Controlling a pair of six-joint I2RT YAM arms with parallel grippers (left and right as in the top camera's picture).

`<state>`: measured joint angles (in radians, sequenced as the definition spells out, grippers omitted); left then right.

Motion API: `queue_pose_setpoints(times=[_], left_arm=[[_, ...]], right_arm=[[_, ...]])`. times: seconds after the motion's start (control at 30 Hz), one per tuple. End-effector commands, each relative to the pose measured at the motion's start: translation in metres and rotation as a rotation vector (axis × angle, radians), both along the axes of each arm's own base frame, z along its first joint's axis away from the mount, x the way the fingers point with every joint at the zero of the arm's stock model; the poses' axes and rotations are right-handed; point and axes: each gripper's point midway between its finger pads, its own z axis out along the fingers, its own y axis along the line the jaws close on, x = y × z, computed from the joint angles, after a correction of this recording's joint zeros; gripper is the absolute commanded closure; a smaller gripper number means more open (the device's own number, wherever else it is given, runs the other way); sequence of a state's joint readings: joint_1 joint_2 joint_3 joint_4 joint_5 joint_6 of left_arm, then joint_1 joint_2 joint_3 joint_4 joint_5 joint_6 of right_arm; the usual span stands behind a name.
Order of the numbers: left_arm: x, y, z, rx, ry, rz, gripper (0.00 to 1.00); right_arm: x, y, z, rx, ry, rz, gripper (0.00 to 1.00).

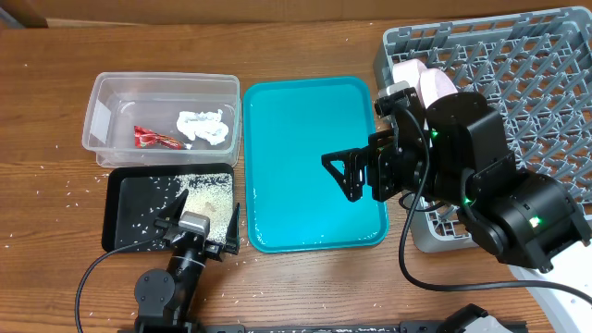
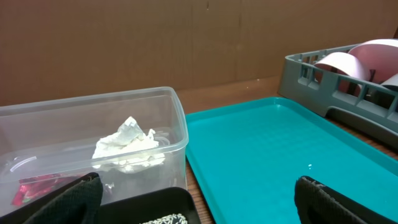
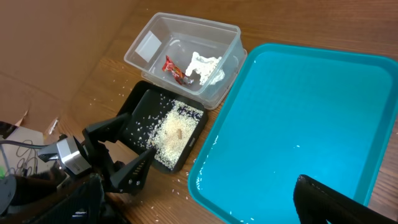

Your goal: Sort waste into correct bins and load items into the dishwasher

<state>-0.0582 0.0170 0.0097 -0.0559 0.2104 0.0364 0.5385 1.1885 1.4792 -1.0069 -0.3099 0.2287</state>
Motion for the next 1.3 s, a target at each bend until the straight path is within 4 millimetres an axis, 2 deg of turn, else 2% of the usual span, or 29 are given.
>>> queue_pose_setpoints(times=[0.0,0.5,0.67,0.77,0.83,0.97,1.07,1.17,1.27], left_arm=[[0.000,-0.001,-0.001,0.008,-0.005,-0.010,0.00],[0.000,-0.001,-0.001,0.008,-0.005,-0.010,0.00],[0.000,-0.001,-0.001,0.008,-0.005,-0.010,0.00],[0.000,-0.001,-0.001,0.008,-0.005,-0.010,0.00],[0.000,-0.001,-0.001,0.008,-0.005,-0.010,0.00],[0.000,-0.001,-0.001,0.008,-0.005,-0.010,0.00],[0.000,-0.001,-0.001,0.008,-0.005,-0.010,0.00],[0.000,-0.001,-0.001,0.008,-0.005,-0.010,0.00],[0.000,-0.001,-0.001,0.008,-0.005,-0.010,0.00]], right_arm=[[-0.003,0.001,0.007,0.001,-0.036,0.026,0.00],[0.000,0.001,0.010,-0.022,-0.087,0.047,0.00],[0.004,-0.006,0.042,0.002,-0.253,0.042,0.00],[-0.003,-0.021,0.062,-0.024,-0.406,0.061,0.00],[-0.006,-0.037,0.064,-0.057,-0.478,0.046,0.00],[-0.011,-0.082,0.049,-0.098,-0.498,-0.081,0.00],[-0.015,-0.115,0.026,-0.134,-0.485,-0.198,0.00],[-0.019,-0.137,0.000,-0.157,-0.481,-0.286,0.00],[-0.023,-0.148,-0.026,-0.158,-0.517,-0.334,0.00]])
